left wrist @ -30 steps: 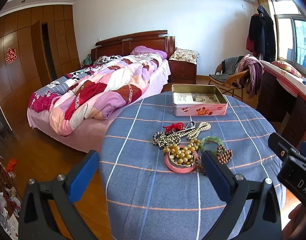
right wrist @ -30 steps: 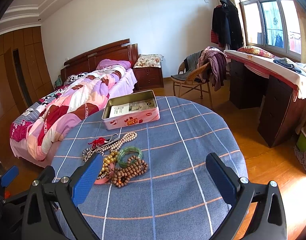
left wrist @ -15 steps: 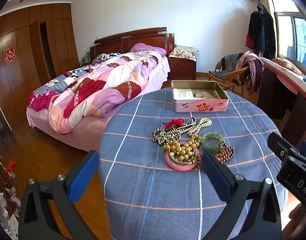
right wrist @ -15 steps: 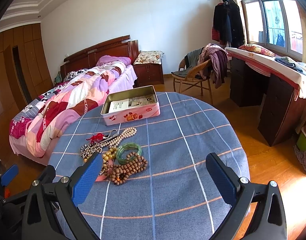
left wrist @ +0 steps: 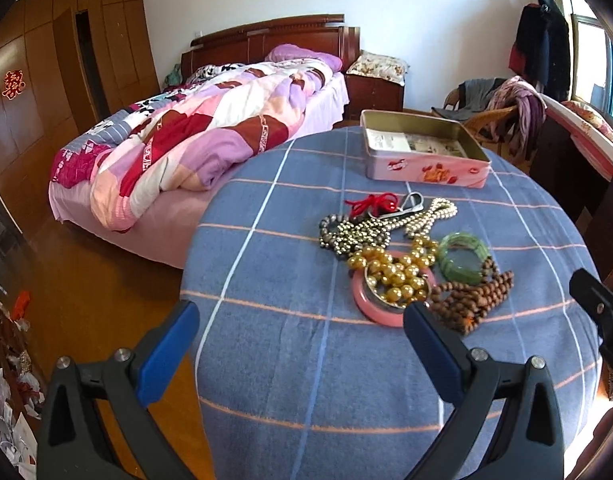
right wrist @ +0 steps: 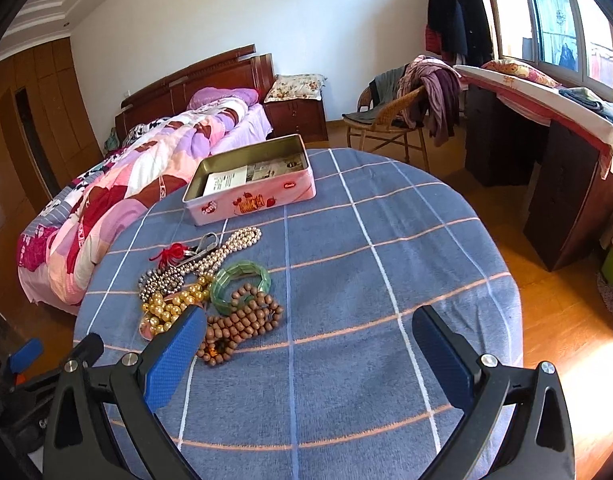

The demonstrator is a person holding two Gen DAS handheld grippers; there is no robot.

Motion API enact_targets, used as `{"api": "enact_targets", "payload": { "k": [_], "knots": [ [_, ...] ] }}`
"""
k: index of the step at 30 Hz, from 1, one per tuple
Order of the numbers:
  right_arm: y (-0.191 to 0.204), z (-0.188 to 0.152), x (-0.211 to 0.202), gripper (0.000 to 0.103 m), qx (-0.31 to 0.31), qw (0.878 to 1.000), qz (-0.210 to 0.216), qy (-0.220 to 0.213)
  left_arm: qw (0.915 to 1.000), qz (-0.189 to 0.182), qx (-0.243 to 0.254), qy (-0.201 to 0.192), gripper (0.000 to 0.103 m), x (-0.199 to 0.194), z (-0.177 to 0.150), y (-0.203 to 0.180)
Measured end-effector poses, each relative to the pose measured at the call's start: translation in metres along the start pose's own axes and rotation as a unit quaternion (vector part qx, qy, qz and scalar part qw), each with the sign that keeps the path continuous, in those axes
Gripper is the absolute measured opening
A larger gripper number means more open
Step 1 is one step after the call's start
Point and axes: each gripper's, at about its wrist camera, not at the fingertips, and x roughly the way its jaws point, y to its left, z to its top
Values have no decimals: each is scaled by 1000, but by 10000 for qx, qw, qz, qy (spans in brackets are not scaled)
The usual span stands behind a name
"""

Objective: Organize jewelry
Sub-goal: 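Lower the left gripper onto the gold bead bracelet and close it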

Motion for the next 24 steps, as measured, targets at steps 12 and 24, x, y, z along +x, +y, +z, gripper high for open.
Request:
{"api": "enact_targets", "payload": {
  "k": [12, 24],
  "knots": [
    [6, -5, 39, 74, -162, 9960, 715, 503, 9992, -220, 26, 323, 102, 26, 2, 7],
    [41, -11, 94, 70, -392, 9862, 1039, 1225, 9926, -1058, -26, 602, 89, 41, 11, -1]
  ]
}}
